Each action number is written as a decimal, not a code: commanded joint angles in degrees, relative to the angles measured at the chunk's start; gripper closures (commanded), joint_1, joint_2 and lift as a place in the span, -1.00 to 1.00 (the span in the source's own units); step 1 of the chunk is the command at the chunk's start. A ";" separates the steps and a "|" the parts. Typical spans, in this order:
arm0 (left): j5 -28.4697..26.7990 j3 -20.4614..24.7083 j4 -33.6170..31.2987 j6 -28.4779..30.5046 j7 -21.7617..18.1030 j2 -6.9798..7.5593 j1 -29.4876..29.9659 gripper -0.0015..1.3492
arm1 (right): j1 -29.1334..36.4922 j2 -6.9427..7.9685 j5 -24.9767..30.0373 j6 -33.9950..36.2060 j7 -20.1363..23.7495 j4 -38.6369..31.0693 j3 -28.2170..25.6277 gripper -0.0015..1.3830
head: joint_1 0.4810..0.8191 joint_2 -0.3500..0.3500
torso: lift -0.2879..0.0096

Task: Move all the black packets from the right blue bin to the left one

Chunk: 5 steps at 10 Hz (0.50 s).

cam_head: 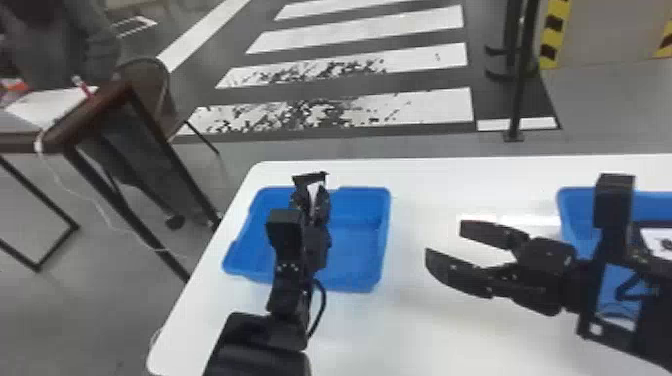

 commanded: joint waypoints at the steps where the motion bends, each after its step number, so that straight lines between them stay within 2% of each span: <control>1: -1.14 3.18 0.71 -6.30 -1.18 -0.11 1.63 -1.00 | 0.87 0.00 0.96 0.14 -0.25 -0.93 -2.48 -0.84 | 0.27 0.97 | -0.01; 2: 4.80 3.64 0.15 -12.77 -3.38 -0.46 3.74 -0.97 | 2.28 0.35 2.90 1.13 -1.04 -3.18 -5.79 -0.86 | 0.27 0.99 | -0.01; 4: 19.08 0.44 -11.80 -15.02 -4.52 -1.52 13.45 -0.90 | 6.49 1.58 12.04 7.03 -5.17 -13.30 -13.79 -0.86 | 0.27 0.88 | -0.01; 5: 21.48 -0.47 -18.41 -16.85 -4.61 -2.13 18.79 -0.85 | 9.03 2.55 14.78 13.22 -7.81 -18.93 -17.90 -0.86 | 0.27 0.82 | -0.01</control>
